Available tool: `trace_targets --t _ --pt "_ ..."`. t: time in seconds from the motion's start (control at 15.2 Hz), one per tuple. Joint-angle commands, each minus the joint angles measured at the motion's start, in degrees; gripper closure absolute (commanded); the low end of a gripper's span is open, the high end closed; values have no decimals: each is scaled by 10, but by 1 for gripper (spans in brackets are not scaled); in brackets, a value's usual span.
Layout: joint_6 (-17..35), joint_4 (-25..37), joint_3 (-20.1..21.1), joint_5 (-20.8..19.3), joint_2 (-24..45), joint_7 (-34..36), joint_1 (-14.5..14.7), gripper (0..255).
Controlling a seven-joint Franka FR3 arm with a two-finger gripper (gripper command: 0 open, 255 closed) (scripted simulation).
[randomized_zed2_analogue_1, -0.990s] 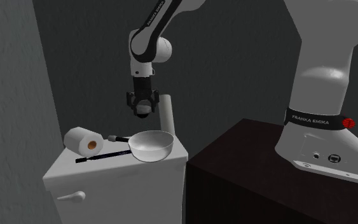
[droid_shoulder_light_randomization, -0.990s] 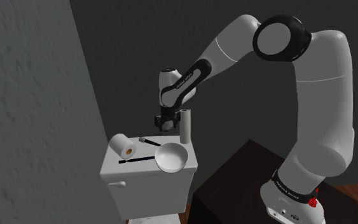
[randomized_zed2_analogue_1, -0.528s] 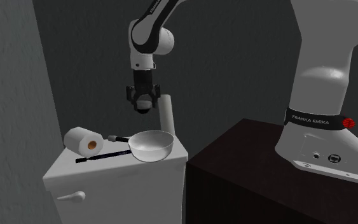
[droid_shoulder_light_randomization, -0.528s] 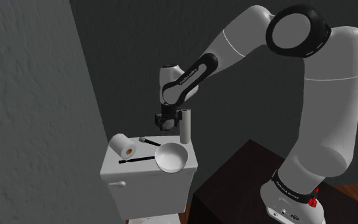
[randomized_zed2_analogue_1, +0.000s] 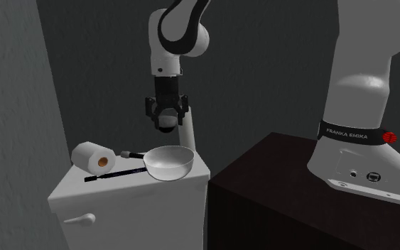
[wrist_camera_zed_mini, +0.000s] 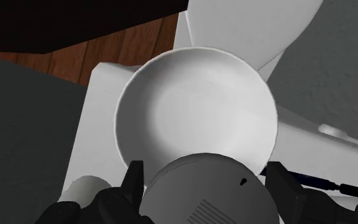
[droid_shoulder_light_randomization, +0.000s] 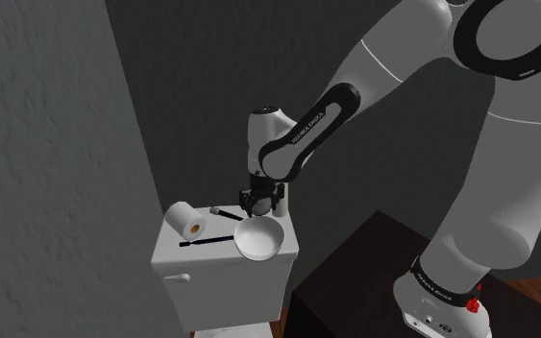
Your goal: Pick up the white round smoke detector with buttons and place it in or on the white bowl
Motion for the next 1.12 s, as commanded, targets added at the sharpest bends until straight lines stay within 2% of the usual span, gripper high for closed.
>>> trace_targets --t 0.0,1.06 --pt "9 -30 9 7 -22 14 9 255" --pt "117 -23 -20 -48 96 51 28 255"
